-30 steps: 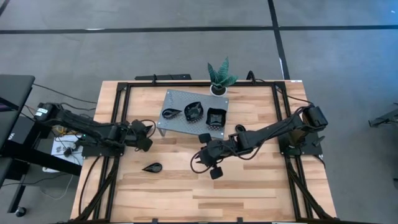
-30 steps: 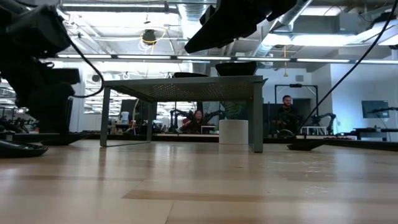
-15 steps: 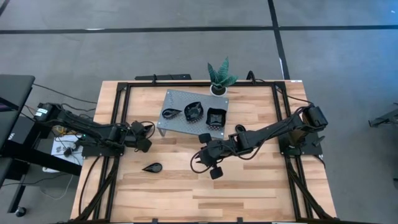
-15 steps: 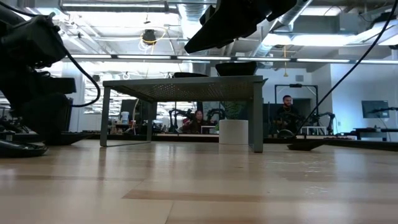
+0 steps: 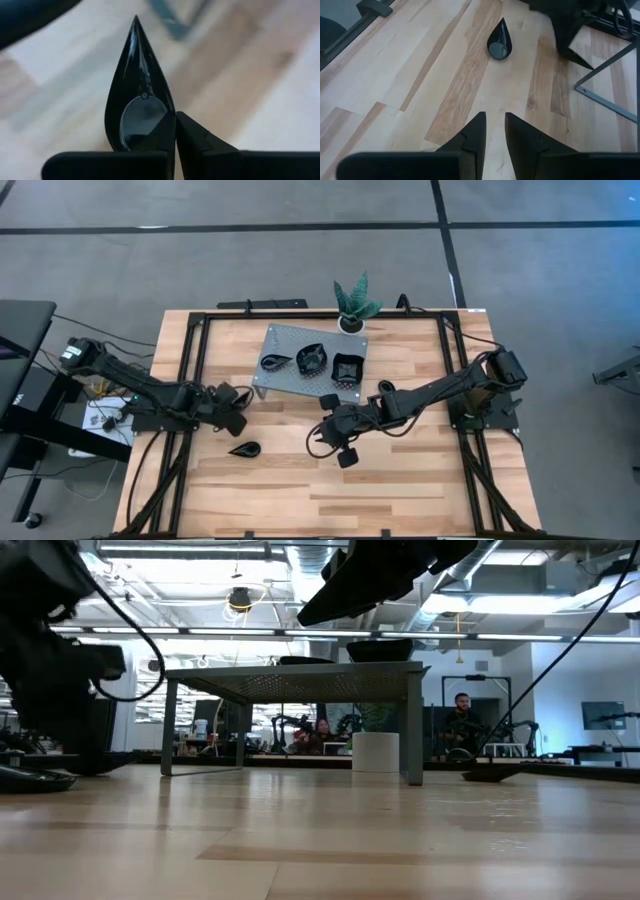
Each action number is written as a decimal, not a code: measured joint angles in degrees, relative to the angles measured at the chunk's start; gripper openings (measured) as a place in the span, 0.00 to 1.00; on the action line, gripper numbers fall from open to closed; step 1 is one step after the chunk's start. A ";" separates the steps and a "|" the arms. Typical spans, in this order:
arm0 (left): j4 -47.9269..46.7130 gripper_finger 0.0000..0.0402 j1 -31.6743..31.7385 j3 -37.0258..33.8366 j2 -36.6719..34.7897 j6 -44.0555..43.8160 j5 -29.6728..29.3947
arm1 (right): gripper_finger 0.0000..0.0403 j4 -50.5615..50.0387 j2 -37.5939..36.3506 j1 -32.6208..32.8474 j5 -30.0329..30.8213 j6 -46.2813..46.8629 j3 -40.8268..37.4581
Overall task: Pick & Place Mini shaped plates
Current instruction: Stack the drop shaped plate on top of the drop shaped plates on the shelf
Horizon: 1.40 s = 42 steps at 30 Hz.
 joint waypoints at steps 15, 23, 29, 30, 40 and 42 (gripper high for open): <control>4.43 0.02 -20.26 12.40 1.71 3.15 -0.08 | 0.16 -0.03 0.02 0.09 0.00 0.14 0.00; 5.98 0.02 -13.10 21.20 1.51 25.55 -3.78 | 0.16 0.41 0.02 -0.53 0.00 -0.02 0.00; 6.13 0.02 2.40 26.51 1.51 46.85 1.97 | 0.16 0.58 0.02 -1.31 0.02 -0.04 0.00; 6.07 0.02 5.60 26.73 1.51 49.92 4.37 | 0.16 0.58 0.02 -1.45 0.02 -0.06 0.00; 4.86 0.02 30.51 26.81 6.50 62.09 19.20 | 0.16 0.56 0.04 -1.55 0.02 -0.06 0.00; 4.76 0.02 31.67 26.81 8.02 63.62 19.25 | 0.16 0.45 0.04 -1.55 0.02 -0.04 0.00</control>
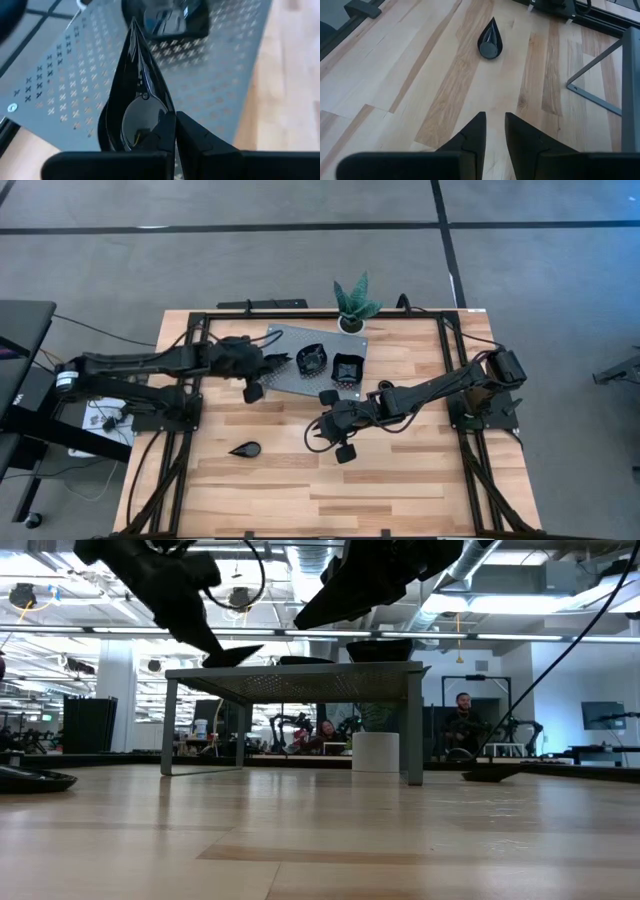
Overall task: Pick & Place Mini shaped plates
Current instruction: Stack the drop shaped plate on top of the drop shaped plates on the shelf
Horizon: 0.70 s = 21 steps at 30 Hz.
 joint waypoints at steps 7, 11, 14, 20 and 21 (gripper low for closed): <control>-0.20 0.02 -0.27 0.00 1.60 2.20 -0.54 | 0.16 -0.47 0.00 0.78 0.01 0.03 0.00; -0.46 0.02 -0.32 0.00 1.31 2.51 -2.07 | 0.16 -0.48 0.00 1.55 0.00 0.02 0.00; -0.44 0.02 -0.32 0.00 1.29 2.83 -4.19 | 0.16 -0.41 0.00 1.79 -0.02 0.02 0.00; -0.41 0.03 -0.32 0.00 1.30 2.85 -7.59 | 0.16 -0.30 0.00 1.56 0.00 0.02 0.00; -0.39 0.03 -0.32 0.00 1.40 2.84 -7.63 | 0.16 -0.29 0.00 1.54 0.00 0.03 0.00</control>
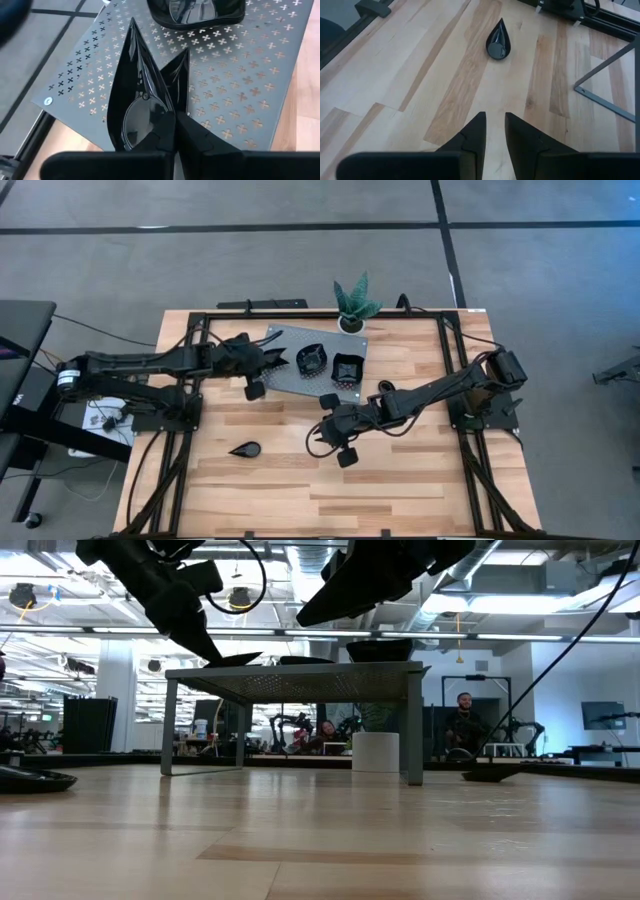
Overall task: Pick & Place Mini shaped plates
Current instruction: Stack the drop shaped plate on top of the drop shaped plates on the shelf
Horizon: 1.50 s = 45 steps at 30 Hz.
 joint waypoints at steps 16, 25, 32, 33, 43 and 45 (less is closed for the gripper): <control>0.75 0.10 -1.67 0.00 1.12 0.22 -0.13 | 0.16 -0.03 0.00 -0.06 0.00 -0.03 0.00; 1.89 0.18 -7.52 0.00 1.10 3.39 -8.23 | 0.16 -0.03 0.00 -0.06 0.00 -0.03 0.00; 3.35 0.26 -10.11 0.00 1.10 3.35 -10.39 | 0.16 -0.03 0.00 -0.06 0.00 -0.06 0.00; 3.91 0.27 -10.28 0.00 1.10 3.33 -10.36 | 0.16 -0.03 0.00 -0.06 0.00 -0.06 0.00; 6.70 0.31 -9.22 0.00 1.10 1.39 -10.38 | 0.16 -0.04 0.00 -0.41 0.00 -0.03 0.00; 6.70 0.30 -9.22 0.00 1.10 0.81 -10.39 | 0.16 -0.06 0.02 -0.41 0.00 -0.03 0.00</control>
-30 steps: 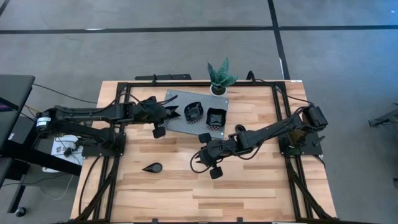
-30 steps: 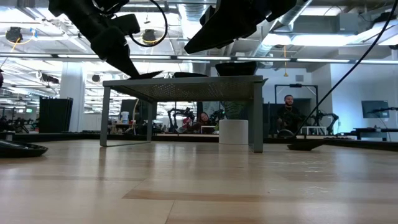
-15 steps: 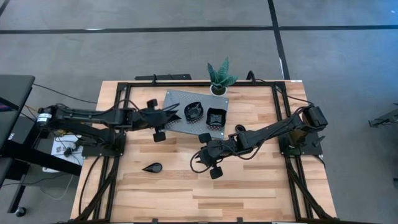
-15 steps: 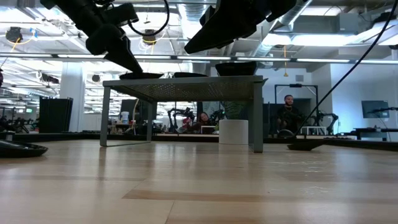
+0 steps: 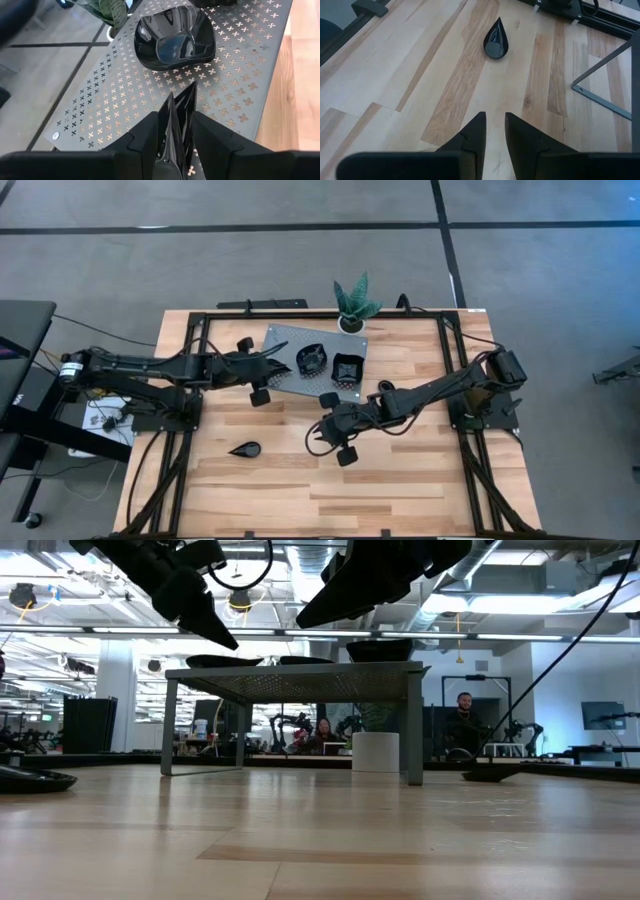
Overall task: Pick & Place Mini shaped plates
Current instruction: Stack the drop shaped plate on top of the drop shaped plates on the shelf
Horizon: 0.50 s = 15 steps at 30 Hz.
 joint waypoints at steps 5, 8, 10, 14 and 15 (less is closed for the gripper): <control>-0.02 0.29 0.00 0.00 0.00 -2.89 2.39 | 0.16 -0.02 0.00 0.15 0.00 0.03 0.00; -0.15 0.28 -0.04 -0.02 0.00 -3.04 3.04 | 0.16 -0.02 0.00 0.15 0.00 0.68 0.00; -0.09 0.27 0.00 -0.44 0.00 -3.04 3.02 | 0.16 -0.07 0.00 0.15 -0.01 1.51 0.00; -0.38 0.27 -0.02 -2.31 0.00 -3.04 3.02 | 0.16 -0.15 0.00 0.15 0.00 1.55 0.00; -0.31 0.27 -0.02 -2.63 0.00 -3.04 3.02 | 0.16 -0.17 -0.02 0.17 0.00 1.57 0.00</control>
